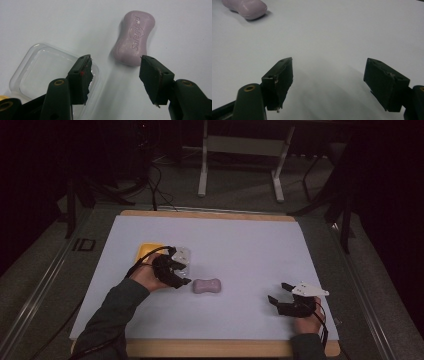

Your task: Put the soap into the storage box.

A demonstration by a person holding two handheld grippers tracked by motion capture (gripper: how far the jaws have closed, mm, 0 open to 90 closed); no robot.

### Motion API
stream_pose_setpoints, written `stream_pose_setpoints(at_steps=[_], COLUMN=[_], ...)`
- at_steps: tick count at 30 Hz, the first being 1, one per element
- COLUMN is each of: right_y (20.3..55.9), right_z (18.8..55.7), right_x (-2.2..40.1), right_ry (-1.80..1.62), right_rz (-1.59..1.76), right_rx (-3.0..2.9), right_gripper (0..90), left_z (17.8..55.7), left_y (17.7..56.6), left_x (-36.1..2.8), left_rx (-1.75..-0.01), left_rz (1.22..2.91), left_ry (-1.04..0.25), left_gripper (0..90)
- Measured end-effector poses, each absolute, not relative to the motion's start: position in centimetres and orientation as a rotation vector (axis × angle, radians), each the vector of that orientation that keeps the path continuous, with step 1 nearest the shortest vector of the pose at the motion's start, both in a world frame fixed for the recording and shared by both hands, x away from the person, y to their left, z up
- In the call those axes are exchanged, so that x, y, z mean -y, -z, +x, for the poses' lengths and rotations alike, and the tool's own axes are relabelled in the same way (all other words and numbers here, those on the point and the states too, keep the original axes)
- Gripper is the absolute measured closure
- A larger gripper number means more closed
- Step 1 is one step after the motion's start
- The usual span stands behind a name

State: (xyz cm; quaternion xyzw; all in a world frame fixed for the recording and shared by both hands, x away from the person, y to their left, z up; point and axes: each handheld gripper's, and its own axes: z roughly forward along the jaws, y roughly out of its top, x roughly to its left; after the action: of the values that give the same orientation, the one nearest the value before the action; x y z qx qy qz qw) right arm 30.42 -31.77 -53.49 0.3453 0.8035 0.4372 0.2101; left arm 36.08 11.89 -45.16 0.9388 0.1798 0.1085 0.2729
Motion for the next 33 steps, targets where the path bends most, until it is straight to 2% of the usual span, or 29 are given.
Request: stream_pose_setpoints(at_steps=[33], right_y=[53.5], right_z=[30.4], right_x=[31.8], right_ry=[-1.216], right_rz=[0.961], right_rx=[-2.238], right_gripper=[23.1], left_z=[37.5], left_y=[45.4], left_x=[-9.2], left_rx=[-0.415], left_rz=[2.593], left_ry=[-0.248], left_gripper=[42.0])
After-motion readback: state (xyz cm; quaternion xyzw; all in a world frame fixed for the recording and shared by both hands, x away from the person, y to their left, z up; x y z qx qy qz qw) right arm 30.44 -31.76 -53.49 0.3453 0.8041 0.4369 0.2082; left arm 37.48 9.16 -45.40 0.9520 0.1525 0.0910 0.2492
